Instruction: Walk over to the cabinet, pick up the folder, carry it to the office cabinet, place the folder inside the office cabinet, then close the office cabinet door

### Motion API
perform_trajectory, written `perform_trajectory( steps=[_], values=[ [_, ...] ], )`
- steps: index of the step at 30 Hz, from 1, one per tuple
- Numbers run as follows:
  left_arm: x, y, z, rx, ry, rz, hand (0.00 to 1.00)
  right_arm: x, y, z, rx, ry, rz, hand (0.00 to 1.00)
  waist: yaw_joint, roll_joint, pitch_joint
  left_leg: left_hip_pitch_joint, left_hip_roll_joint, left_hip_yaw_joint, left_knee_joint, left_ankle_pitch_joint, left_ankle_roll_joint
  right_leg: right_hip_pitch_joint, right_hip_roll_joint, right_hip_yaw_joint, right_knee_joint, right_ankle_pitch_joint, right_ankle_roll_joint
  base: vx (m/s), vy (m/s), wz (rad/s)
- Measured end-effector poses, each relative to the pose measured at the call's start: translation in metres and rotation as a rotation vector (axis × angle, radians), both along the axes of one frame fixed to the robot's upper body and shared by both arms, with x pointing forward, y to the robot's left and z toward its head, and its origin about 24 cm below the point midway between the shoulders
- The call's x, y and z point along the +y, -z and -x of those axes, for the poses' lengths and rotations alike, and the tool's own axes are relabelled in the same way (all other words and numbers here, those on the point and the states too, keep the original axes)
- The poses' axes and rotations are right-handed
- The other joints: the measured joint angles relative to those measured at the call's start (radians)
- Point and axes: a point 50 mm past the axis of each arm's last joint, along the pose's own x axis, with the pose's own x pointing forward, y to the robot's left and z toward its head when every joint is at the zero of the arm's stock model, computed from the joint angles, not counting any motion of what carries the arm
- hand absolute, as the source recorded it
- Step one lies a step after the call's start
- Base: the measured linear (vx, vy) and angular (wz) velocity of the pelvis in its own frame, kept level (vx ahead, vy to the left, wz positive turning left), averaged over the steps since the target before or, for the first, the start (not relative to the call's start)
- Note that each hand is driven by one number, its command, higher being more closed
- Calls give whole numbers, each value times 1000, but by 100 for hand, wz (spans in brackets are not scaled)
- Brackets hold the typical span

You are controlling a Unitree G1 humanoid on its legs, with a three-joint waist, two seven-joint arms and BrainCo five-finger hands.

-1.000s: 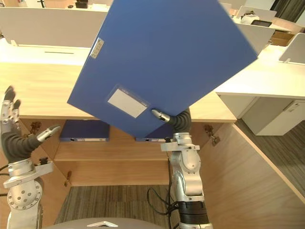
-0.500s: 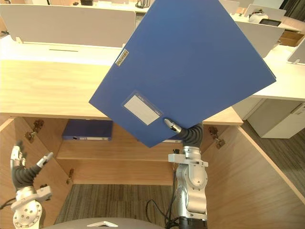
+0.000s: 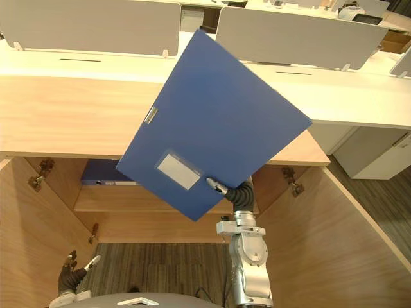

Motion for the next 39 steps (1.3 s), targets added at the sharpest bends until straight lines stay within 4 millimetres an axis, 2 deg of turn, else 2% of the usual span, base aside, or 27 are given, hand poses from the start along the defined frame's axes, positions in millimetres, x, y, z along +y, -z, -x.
perform_trajectory(
  steps=[2,3,4,5,6,9,14,16,17,19,21,23,25,27,32,35,37,39],
  values=[
    [-1,5,2,28,16,6,0,5,4,0,19,-24,8,100,-2,-4,1,3,2,3,0,-1,-1,1,0,4,-1,5,-7,0,0,-4],
    [0,9,4,56,29,10,0,9,11,-1,46,-40,18,100,-2,5,9,5,2,2,0,-2,0,7,1,2,-5,5,-8,0,0,0],
    [0,12,3,69,35,17,0,11,18,-2,76,-50,36,100,-1,-3,14,13,2,1,0,-4,-1,18,1,2,-7,5,-8,0,0,0],
    [0,13,2,75,41,18,0,12,21,-1,92,-54,39,100,0,7,20,13,2,2,0,-4,-1,18,1,2,-9,5,-8,0,0,0],
    [0,15,1,82,57,19,0,16,27,-2,117,-68,54,100,1,5,21,11,2,2,0,-5,-1,17,1,2,-11,5,-8,0,0,0],
    [-2,19,1,106,87,24,0,23,29,-1,126,-102,110,100,1,7,25,8,0,4,0,-9,1,16,1,4,-16,5,-8,0,0,-1],
    [-3,23,0,140,142,20,0,41,25,-11,95,-194,242,100,9,17,36,-5,-1,27,1,-18,-1,-9,2,27,-16,6,-9,23,7,-12],
    [-6,22,-13,123,195,9,0,48,14,-21,34,-230,326,100,14,18,78,-11,0,32,2,-15,3,-20,1,33,-6,17,-5,22,17,-11],
    [-8,21,-16,116,209,6,0,53,8,-26,2,-251,363,100,16,35,102,-20,0,38,7,-16,2,-36,1,41,2,19,-3,1,14,-16],
    [-11,19,-26,93,231,5,0,61,-6,-35,-75,-278,441,100,23,39,135,-47,1,55,13,-10,10,-79,1,59,27,22,-4,-11,24,-19],
    [-14,13,-46,40,263,-7,0,66,-24,-47,-166,-268,516,100,23,50,200,-133,9,53,136,-54,19,-123,-2,63,63,22,-5,-68,9,-4],
    [-14,4,-68,-27,284,-29,0,77,-47,-58,-292,-283,625,100,27,78,272,-282,53,45,365,-144,22,-208,20,66,147,10,-17,-127,-15,-7],
    [-12,-5,-84,-78,293,-52,0,85,-60,-64,-363,-290,673,100,28,89,301,-395,79,25,488,-183,21,-309,34,65,253,-26,-18,-151,6,-2],
    [-11,-17,-99,-136,314,-76,0,87,-67,-66,-404,-281,696,100,30,89,329,-478,85,11,566,-205,21,-400,32,61,362,-69,-19,-187,18,11],
    [-16,-28,-110,-206,326,-85,0,93,-66,-64,-424,-311,729,100,46,96,353,-664,107,-1,757,-282,9,-606,17,72,594,-167,-26,-195,19,0],
    [-19,-41,-116,-269,320,-92,0,95,-78,-56,-495,-310,736,100,53,104,363,-782,129,-3,870,-314,11,-727,16,81,707,-200,-24,-137,3,-9],
    [-26,-83,-121,-457,339,-130,0,95,-95,-46,-579,-290,723,100,56,107,373,-876,137,-16,967,-344,14,-817,11,80,812,-234,-27,-126,-2,4],
    [-29,-111,-115,-578,355,-145,0,90,-101,-39,-604,-263,705,100,61,117,380,-917,137,-29,1016,-361,14,-852,3,75,864,-259,-28,-73,-21,16]
  ],
)
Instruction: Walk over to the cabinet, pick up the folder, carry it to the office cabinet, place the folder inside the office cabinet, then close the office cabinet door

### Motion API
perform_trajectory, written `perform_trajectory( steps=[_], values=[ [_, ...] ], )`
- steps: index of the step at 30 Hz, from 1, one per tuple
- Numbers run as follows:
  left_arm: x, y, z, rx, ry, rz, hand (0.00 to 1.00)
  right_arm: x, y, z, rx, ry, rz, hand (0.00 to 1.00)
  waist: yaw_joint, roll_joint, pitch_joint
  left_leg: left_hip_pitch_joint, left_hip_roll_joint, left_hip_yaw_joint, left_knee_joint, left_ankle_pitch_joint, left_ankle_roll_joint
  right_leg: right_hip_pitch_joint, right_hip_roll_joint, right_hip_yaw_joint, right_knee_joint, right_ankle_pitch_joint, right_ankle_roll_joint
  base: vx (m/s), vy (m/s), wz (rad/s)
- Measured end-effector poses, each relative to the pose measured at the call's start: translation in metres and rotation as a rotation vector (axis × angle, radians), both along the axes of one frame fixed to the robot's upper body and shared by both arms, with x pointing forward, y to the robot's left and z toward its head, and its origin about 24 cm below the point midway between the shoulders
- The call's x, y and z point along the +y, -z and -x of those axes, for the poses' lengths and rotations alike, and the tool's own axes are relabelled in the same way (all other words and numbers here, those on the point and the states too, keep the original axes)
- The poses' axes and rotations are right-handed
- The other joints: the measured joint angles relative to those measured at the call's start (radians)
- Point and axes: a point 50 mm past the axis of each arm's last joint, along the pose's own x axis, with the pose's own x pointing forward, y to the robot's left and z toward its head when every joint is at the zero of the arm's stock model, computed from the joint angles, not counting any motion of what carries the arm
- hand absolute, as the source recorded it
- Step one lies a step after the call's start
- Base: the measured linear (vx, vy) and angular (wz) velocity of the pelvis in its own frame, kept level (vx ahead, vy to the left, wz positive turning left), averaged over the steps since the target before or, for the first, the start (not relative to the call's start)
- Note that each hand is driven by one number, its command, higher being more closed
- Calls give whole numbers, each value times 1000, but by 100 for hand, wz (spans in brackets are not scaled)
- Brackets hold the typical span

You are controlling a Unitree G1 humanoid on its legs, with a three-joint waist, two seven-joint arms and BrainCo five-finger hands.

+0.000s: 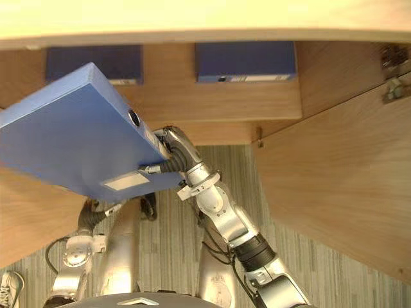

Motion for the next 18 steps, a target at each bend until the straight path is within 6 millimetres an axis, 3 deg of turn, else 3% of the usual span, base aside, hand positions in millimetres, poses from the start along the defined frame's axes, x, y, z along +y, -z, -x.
perform_trajectory(
  steps=[2,4,10,18],
  values=[
    [4,-33,14,-126,20,-26,0,-9,-6,5,-24,24,-34,100,16,4,7,-46,-2,-1,59,-25,0,-50,-17,0,77,-37,3,-52,-44,15],
    [11,-48,21,-184,10,-49,0,-16,-10,5,-12,30,-87,100,27,7,8,-92,-2,-5,98,-39,0,-95,-27,-1,127,-61,2,-27,-64,14],
    [12,-77,23,-309,45,-12,0,-33,-17,-3,115,-42,-339,100,51,10,11,-204,-9,-29,184,-59,-1,-197,-52,-18,241,-113,1,7,-90,16],
    [13,-101,27,-432,69,34,0,-60,-20,-24,222,-87,-641,100,51,16,21,-277,1,-43,223,-70,-18,-280,-48,-20,306,-144,-17,-24,-106,1]
  ],
)
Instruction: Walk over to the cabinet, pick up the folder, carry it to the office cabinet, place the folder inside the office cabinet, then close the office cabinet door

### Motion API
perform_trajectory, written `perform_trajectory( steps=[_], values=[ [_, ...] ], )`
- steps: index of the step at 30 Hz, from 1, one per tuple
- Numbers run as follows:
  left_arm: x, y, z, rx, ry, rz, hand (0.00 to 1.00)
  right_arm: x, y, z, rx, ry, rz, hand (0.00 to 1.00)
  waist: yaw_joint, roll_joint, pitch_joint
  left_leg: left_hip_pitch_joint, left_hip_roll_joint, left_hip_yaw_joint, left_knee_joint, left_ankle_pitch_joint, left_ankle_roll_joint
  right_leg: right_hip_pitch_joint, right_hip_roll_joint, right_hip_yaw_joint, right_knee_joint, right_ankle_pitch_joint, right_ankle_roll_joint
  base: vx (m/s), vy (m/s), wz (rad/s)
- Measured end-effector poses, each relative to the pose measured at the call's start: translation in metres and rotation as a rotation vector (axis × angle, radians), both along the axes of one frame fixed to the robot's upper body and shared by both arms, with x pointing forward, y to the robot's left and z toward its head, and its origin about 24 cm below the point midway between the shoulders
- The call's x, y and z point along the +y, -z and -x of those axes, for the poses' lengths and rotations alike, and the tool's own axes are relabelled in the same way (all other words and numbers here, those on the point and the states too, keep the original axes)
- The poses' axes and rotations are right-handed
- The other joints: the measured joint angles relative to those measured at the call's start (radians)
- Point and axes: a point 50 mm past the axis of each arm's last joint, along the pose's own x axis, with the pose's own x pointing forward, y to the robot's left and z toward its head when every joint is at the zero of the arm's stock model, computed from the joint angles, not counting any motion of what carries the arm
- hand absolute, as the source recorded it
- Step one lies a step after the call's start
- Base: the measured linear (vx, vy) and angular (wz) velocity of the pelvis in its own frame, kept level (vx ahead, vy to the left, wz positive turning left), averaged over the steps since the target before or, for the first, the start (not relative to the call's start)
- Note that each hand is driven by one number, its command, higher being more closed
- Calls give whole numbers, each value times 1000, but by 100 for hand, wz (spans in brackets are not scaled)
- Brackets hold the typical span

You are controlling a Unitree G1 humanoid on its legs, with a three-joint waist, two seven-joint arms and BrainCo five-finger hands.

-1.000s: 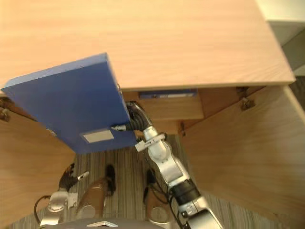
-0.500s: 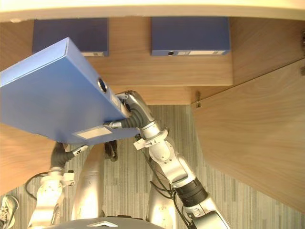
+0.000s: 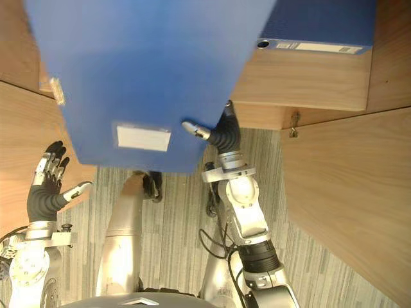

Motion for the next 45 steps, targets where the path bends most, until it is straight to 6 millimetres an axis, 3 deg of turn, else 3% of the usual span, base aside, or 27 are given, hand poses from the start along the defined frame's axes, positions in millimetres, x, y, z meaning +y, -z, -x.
perform_trajectory(
  steps=[6,18,26,29,32,37,45],
  values=[
    [-2,-1,-1,-12,24,29,0,-14,-22,-15,-39,27,-176,100,3,11,11,-10,5,-8,7,3,-3,-13,6,-3,13,-6,-4,-40,-79,-1],
    [-11,-35,-3,-178,113,58,0,-61,-75,-34,-157,262,-296,100,22,11,11,-58,-7,-53,-34,45,-24,-35,0,-53,-7,-1,-12,-34,-67,9],
    [-13,-36,-3,-184,136,78,0,-79,-98,-61,-91,141,-477,100,24,11,12,-70,-3,-72,-74,75,-37,-43,5,-83,-34,11,-32,-22,-51,3],
    [-24,-26,-13,-150,189,122,0,-76,-109,-72,-67,58,-581,100,23,11,12,-84,4,-71,-73,76,-38,-60,11,-82,-34,16,-33,-17,-32,-8],
    [-34,-10,-41,-66,187,133,0,-66,-124,-85,-28,-11,-660,100,19,10,13,-89,14,-75,-69,80,-42,-66,21,-83,-32,18,-35,-21,-32,-7],
    [-32,-8,-43,-55,152,149,0,-65,-139,-86,-35,-36,-721,100,18,9,13,-90,20,-82,-73,83,-48,-66,26,-91,-33,19,-36,-12,-21,-2],
    [-36,1,-45,-7,153,166,0,-73,-142,-92,11,-57,-859,100,12,6,16,-91,20,-90,-114,114,-53,-64,29,-109,-68,41,-46,-6,-6,1]
  ],
)
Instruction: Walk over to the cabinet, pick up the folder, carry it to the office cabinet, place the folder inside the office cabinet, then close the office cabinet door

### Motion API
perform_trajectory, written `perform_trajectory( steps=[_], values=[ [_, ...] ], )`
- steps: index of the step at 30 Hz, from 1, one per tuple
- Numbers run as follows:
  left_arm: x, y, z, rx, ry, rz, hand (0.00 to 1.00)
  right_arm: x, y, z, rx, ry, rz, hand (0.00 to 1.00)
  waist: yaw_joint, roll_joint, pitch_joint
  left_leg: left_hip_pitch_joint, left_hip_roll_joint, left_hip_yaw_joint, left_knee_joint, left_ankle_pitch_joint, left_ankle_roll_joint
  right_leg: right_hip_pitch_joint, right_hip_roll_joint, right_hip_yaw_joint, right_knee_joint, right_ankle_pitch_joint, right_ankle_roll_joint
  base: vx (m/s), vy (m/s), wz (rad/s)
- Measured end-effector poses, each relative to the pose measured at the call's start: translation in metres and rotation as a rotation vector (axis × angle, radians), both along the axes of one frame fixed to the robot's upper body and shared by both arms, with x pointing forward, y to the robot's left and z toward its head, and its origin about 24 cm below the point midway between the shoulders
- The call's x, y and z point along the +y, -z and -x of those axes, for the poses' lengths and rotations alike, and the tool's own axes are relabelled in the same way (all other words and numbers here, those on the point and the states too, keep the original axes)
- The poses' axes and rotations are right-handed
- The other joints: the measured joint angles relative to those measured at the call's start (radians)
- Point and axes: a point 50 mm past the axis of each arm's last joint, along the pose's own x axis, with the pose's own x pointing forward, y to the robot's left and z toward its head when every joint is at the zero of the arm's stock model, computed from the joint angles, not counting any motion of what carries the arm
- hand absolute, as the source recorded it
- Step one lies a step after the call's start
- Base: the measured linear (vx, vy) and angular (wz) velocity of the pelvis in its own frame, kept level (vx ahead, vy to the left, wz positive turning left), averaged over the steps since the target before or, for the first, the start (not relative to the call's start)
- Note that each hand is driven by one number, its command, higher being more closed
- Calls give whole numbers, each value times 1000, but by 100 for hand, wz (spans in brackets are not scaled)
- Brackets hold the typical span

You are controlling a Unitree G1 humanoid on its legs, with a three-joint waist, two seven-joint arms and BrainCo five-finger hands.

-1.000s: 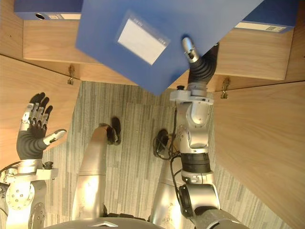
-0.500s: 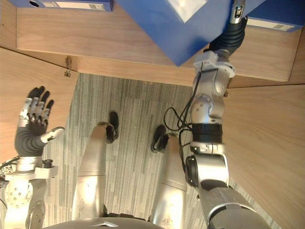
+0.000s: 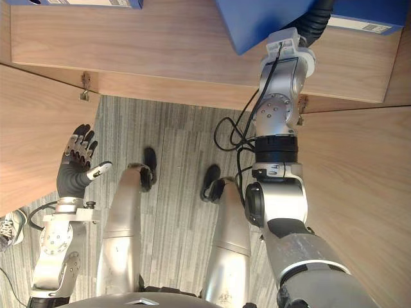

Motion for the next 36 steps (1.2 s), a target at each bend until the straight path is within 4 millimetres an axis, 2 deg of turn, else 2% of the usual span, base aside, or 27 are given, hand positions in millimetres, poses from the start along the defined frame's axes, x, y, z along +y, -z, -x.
perform_trajectory(
  steps=[5,12,15,19,23,24,30,36],
  values=[
    [-5,9,-2,47,13,7,0,-3,-12,1,-11,0,-101,100,-4,-1,1,1,3,-2,-20,19,0,1,6,-5,-19,18,-7,-28,-5,-2],
    [-6,18,-6,98,-11,17,0,-25,-19,8,-20,46,-301,100,-5,-2,1,4,5,-3,-69,58,-3,1,12,-15,-59,50,-14,-21,0,0],
    [-9,15,-9,84,-9,21,0,-25,-22,9,-11,50,-323,100,-4,-2,1,5,4,-5,-85,72,-7,1,12,-23,-66,55,-20,-17,-9,5],
    [-13,23,-12,115,-14,30,0,-22,-36,13,-21,42,-357,100,-5,-3,2,6,2,-8,-114,92,-13,0,13,-33,-81,64,-30,-11,-4,5],
    [-14,25,-12,124,-15,32,0,-21,-41,14,-29,45,-353,100,-6,-4,2,6,2,-10,-131,104,-13,-1,15,-36,-95,72,-30,-1,0,1],
    [-14,25,-12,125,-16,32,0,-20,-41,14,-25,57,-338,0,-8,-7,4,6,2,-9,-134,106,-13,-2,15,-37,-98,74,-31,0,0,0],
    [-14,31,-14,152,-28,36,0,-14,-41,13,-2,63,-307,0,-12,-32,19,1,2,-7,-139,108,-14,-10,14,-36,-98,74,-31,0,0,0],
    [-15,32,-14,160,-27,39,0,-9,-43,8,17,70,-206,0,-12,-35,21,-14,2,-7,-138,110,-13,-25,14,-36,-97,75,-32,0,0,0]
  ],
)
